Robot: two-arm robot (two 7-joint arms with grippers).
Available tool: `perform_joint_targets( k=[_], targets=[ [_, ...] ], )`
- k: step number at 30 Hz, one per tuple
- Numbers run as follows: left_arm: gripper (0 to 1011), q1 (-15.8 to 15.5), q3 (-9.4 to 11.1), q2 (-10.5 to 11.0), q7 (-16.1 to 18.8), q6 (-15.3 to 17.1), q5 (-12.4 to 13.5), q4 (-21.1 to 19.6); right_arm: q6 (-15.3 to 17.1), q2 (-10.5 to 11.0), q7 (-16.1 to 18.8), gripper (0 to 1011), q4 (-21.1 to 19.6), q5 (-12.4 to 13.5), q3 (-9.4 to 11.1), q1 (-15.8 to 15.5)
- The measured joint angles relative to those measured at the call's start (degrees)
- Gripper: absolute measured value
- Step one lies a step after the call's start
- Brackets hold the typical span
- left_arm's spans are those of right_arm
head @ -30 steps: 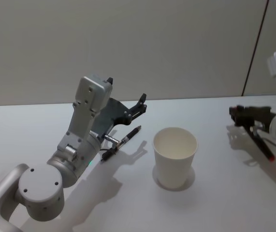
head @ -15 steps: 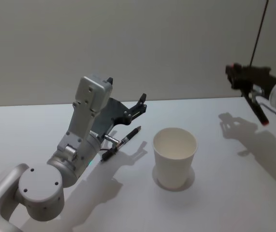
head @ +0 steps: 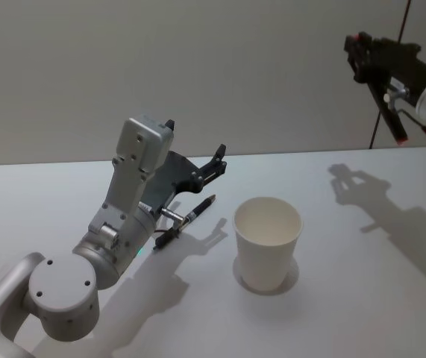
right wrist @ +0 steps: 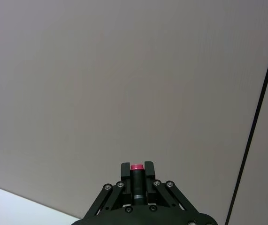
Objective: Place the pen into the pen holder.
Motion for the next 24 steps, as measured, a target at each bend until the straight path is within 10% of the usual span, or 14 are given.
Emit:
perform_joint_targets(
  k=[24],
  targets=[
    [1001, 0.0, 0.0, 0.0, 0.0, 0.0, 0.0, 0.0, -2.43, -1.21, 9.34, 165, -2.45, 7.09, -1.98, -1.27]
  ],
)
